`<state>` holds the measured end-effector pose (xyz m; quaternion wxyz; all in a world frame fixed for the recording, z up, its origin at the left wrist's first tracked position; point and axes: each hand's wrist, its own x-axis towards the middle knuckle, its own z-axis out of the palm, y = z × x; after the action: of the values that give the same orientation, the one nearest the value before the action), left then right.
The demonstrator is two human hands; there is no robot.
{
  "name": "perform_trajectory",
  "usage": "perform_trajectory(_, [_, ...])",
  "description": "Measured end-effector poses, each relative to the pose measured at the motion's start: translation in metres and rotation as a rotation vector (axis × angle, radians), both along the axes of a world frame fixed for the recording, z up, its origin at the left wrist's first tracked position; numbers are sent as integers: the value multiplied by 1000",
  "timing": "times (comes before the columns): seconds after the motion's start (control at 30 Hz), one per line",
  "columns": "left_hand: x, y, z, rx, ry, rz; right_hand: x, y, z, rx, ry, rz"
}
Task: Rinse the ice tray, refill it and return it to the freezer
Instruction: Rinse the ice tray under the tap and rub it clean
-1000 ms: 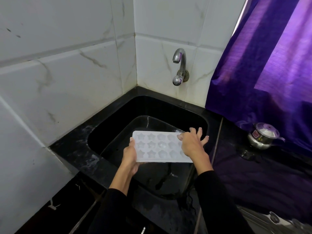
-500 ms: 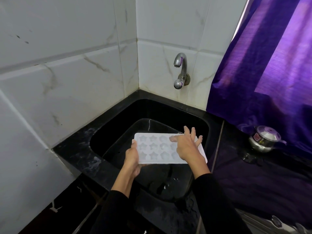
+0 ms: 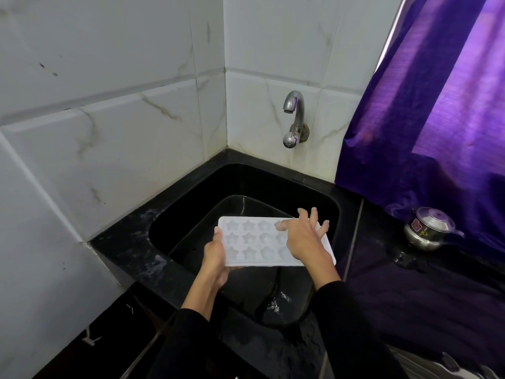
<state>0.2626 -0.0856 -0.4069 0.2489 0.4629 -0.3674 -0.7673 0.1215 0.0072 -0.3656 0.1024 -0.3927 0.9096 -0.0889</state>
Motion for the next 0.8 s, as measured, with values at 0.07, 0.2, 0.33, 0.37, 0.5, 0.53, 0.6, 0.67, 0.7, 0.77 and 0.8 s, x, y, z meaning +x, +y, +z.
perform_trajectory(0.07, [0, 0, 1, 4, 2, -3, 1, -1, 1, 8, -1, -6])
perform_trajectory(0.2, [0, -1, 1, 9, 5, -1, 3, -2, 2, 22, 20, 8])
perform_trajectory(0.33, [2, -2, 0, 8, 2, -8, 1, -2, 0, 10, 24, -5])
perform_trajectory(0.37, [2, -3, 1, 12, 4, -12, 1, -3, 0, 11, 23, -8])
perform_trajectory(0.5, [1, -2, 1, 14, 18, -17, 2, -4, -3, 23, 26, 1])
perform_trajectory(0.53, [2, -3, 0, 7, 17, -19, 2, -4, -4, 19, 28, 5])
perform_trajectory(0.6, [2, -4, -2, -2, 22, -24, 0, -3, -5, 8, 28, 3])
perform_trajectory(0.67, [1, -3, -1, 3, 26, -26, 0, -2, -6, 4, 25, -2])
perform_trajectory(0.7, [0, -3, 0, 6, 28, -27, 0, -3, -6, 7, 22, -4])
perform_trajectory(0.77, [-1, -2, 0, 6, 29, -26, 1, -4, -6, 24, 22, -4])
perform_trajectory(0.8, [-1, -2, 1, 3, 27, -24, 1, -4, -6, 31, 28, 0])
